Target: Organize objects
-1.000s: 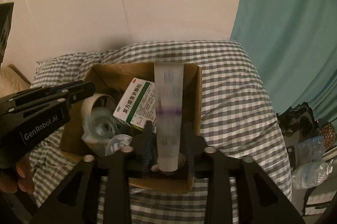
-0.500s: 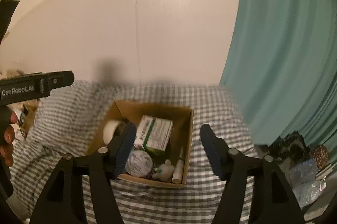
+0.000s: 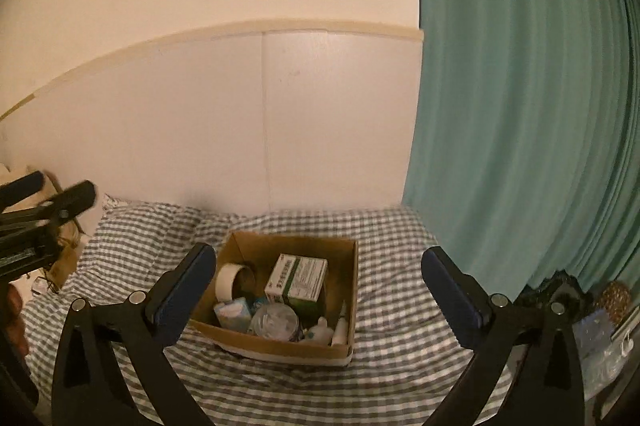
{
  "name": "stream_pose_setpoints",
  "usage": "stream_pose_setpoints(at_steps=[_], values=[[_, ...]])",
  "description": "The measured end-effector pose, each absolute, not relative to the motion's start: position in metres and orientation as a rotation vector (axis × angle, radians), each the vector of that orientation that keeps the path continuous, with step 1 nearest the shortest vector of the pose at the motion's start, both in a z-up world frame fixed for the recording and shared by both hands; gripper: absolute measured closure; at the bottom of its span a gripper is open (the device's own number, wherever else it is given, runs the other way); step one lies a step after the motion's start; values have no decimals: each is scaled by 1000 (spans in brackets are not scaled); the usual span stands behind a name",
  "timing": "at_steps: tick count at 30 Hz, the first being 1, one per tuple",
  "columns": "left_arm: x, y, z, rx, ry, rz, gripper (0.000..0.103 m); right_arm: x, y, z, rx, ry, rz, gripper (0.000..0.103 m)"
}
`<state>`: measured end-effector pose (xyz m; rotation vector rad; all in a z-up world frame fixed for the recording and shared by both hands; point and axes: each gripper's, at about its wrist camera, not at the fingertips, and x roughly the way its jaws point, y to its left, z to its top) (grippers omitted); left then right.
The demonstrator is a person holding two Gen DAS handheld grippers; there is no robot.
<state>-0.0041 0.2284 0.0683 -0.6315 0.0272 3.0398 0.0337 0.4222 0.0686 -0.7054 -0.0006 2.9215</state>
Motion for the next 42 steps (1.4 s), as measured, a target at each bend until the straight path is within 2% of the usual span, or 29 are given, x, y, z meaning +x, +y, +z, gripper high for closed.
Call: stream_pose_setpoints(at_steps=[7, 14, 42], values=[[-8, 221, 35, -649, -34, 3040, 0, 17, 428, 29, -695, -47, 2893, 0], [-12, 231, 20, -669, 52, 3039, 0, 7, 431, 14, -759, -62, 2877, 0], [-11, 233, 13, -715, 44, 3033, 0, 1, 431, 11, -799, -96, 2881, 0]])
